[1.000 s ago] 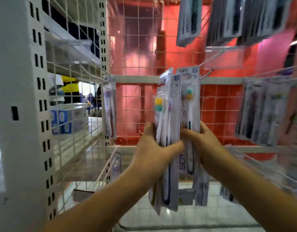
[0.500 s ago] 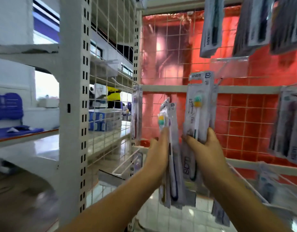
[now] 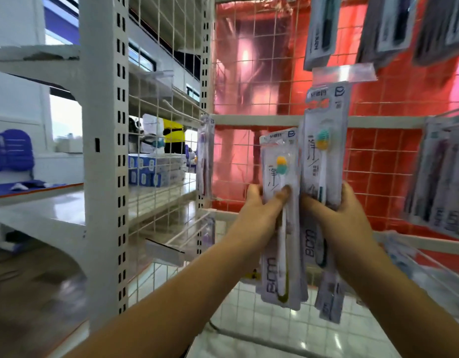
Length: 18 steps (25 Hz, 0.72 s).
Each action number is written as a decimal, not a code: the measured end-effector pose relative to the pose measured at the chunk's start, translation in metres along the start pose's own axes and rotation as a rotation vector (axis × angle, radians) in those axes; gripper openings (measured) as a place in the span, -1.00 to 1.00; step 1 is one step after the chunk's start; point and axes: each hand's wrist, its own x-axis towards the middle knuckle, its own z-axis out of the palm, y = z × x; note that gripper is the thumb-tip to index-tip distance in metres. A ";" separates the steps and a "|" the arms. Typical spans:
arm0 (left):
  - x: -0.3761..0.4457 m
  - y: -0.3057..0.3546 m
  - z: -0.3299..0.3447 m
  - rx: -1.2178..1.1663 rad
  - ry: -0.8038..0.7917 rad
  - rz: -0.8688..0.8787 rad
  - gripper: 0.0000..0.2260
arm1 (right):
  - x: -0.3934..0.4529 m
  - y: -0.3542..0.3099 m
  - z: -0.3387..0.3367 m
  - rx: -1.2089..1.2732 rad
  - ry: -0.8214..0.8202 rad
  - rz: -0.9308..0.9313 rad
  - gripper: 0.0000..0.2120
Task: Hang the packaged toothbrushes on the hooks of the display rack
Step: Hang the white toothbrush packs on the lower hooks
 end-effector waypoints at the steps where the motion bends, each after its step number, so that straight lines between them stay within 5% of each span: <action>1: -0.005 -0.002 0.001 -0.001 -0.020 -0.002 -0.69 | -0.003 -0.001 -0.005 -0.012 -0.026 0.015 -0.75; 13: -0.043 -0.017 -0.038 -0.286 -0.081 -0.004 -0.66 | -0.040 0.013 -0.022 0.022 -0.197 0.272 -0.61; 18: -0.046 -0.018 -0.041 -0.215 -0.078 0.010 -0.69 | -0.045 0.017 -0.025 0.074 -0.220 0.329 -0.59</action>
